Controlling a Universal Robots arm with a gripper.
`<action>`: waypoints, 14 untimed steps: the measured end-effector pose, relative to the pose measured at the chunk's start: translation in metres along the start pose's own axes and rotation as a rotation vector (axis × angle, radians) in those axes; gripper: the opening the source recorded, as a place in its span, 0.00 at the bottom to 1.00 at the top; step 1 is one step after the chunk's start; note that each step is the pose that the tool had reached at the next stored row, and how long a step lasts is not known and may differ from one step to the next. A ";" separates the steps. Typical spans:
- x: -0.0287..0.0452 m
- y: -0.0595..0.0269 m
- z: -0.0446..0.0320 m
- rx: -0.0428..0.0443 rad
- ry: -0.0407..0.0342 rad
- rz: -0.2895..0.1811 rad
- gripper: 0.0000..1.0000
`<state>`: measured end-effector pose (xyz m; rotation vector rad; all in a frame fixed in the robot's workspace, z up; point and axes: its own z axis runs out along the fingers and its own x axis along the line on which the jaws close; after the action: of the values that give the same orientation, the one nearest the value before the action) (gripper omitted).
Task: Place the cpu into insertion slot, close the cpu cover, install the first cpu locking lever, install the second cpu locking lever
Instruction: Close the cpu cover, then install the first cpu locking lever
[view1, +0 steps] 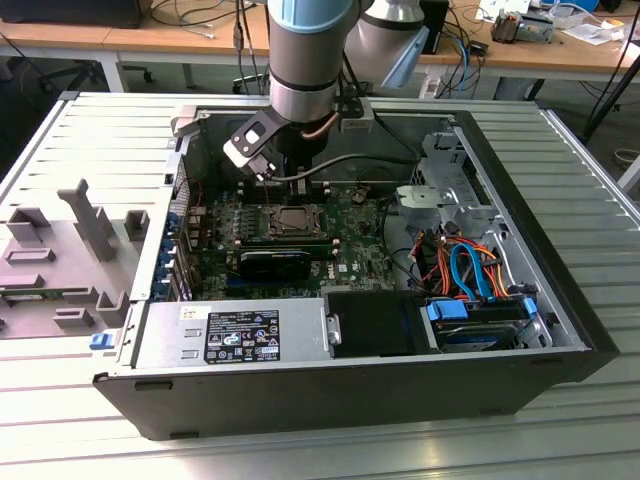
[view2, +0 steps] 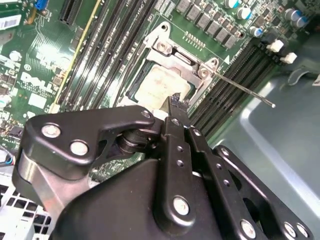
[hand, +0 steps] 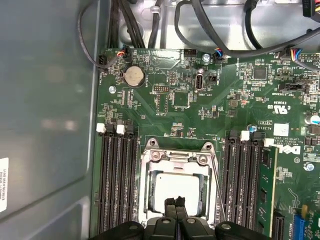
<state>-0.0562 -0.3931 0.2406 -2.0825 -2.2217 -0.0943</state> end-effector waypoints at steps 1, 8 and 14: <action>0.0000 0.0000 0.0000 -0.0001 0.0003 0.000 0.11; 0.0000 0.0000 -0.0001 0.0001 0.0001 0.000 0.11; 0.0000 0.0000 -0.0002 0.0013 -0.0001 -0.011 0.11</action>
<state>-0.0562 -0.3931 0.2408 -2.0702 -2.2325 -0.0935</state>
